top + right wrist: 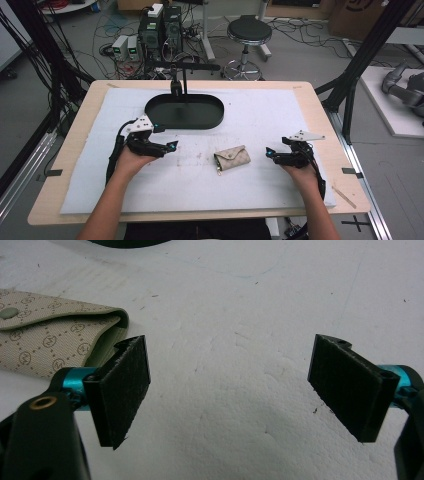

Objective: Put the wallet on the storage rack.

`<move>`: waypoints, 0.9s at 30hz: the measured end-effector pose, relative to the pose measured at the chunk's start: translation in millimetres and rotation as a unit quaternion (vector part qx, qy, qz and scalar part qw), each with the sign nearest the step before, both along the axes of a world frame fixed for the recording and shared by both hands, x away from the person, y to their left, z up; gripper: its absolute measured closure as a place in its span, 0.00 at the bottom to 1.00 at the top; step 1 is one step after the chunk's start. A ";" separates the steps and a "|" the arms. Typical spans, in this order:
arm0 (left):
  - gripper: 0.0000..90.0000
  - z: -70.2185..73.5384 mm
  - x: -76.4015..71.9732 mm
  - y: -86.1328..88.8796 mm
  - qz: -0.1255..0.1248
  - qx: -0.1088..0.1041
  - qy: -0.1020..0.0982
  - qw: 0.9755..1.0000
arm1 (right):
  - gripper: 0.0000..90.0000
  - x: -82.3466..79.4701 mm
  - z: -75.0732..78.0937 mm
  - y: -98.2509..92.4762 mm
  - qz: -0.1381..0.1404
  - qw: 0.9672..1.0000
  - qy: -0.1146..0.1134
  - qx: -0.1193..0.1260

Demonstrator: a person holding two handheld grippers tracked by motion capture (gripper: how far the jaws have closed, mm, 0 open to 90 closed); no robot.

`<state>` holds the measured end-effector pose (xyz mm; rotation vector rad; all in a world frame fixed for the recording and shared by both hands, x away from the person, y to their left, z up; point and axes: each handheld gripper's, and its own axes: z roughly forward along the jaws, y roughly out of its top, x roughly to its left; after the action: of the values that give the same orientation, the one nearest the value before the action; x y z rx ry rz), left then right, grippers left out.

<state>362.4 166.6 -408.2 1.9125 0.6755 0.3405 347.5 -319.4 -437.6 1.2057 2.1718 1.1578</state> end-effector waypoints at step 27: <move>0.20 -14.6 3.3 -118.8 -0.102 0.072 0.031 0.992 | 0.19 -4.1 2.6 -5.4 -0.003 1.000 -0.001 0.023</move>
<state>365.7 47.7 -422.8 2.1164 0.5000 0.2063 343.4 -324.8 -435.0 1.2286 2.1493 1.2110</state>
